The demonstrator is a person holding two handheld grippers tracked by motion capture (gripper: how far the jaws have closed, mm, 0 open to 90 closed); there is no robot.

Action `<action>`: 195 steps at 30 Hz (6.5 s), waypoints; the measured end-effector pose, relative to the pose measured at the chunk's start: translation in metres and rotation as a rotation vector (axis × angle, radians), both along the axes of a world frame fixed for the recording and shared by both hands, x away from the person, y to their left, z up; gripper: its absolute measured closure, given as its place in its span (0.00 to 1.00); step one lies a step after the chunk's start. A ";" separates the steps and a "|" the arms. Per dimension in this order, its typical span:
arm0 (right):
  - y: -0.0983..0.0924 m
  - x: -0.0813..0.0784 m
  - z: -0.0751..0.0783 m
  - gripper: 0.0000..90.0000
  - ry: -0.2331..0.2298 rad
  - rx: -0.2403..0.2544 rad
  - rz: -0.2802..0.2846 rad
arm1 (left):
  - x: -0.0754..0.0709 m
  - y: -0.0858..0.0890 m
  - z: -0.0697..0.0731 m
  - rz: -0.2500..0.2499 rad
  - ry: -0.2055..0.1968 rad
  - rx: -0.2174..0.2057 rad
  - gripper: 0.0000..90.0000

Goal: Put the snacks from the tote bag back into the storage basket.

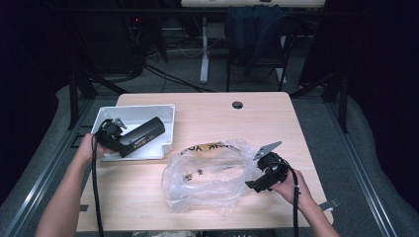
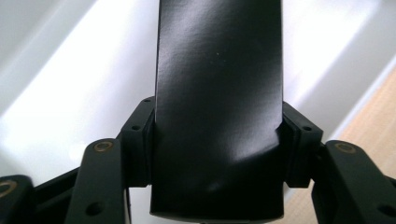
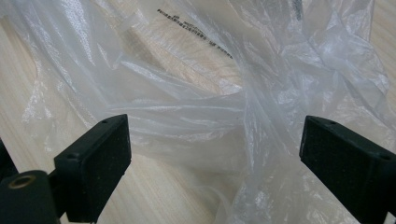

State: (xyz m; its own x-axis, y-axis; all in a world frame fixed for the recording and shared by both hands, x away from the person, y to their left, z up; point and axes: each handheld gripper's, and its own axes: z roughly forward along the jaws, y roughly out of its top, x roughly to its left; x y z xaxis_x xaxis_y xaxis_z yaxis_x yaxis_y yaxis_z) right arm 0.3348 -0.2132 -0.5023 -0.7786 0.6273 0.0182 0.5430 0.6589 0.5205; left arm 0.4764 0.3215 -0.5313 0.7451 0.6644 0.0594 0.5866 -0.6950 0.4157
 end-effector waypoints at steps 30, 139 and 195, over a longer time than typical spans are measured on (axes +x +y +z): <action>0.005 -0.002 0.003 0.11 -0.024 0.021 0.026 | 0.007 -0.018 0.047 0.235 -0.101 -0.246 0.23; 0.004 -0.010 0.004 0.14 -0.025 -0.018 0.026 | 0.033 -0.054 0.016 0.432 -0.100 -0.130 0.91; -0.001 -0.016 0.015 0.14 -0.089 0.029 -0.006 | -0.053 -0.049 0.069 0.406 -0.229 -0.151 0.21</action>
